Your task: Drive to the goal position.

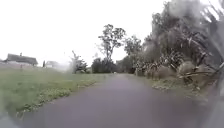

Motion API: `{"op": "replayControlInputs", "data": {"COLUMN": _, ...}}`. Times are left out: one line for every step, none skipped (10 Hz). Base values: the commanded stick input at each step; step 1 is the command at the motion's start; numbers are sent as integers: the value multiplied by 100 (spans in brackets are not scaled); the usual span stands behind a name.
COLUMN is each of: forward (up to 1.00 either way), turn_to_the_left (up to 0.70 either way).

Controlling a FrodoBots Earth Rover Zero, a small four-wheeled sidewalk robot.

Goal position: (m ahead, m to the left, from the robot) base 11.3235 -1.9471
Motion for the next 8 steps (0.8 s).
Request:
{"op": "replayControlInputs", "data": {"forward": 85, "turn_to_the_left": 0}}
{"op": "replayControlInputs", "data": {"forward": 85, "turn_to_the_left": 0}}
{"op": "replayControlInputs", "data": {"forward": 85, "turn_to_the_left": 0}}
{"op": "replayControlInputs", "data": {"forward": 85, "turn_to_the_left": 0}}
{"op": "replayControlInputs", "data": {"forward": 85, "turn_to_the_left": -8}}
{"op": "replayControlInputs", "data": {"forward": 85, "turn_to_the_left": -29}}
{"op": "replayControlInputs", "data": {"forward": 85, "turn_to_the_left": -34}}
{"op": "replayControlInputs", "data": {"forward": 85, "turn_to_the_left": 0}}
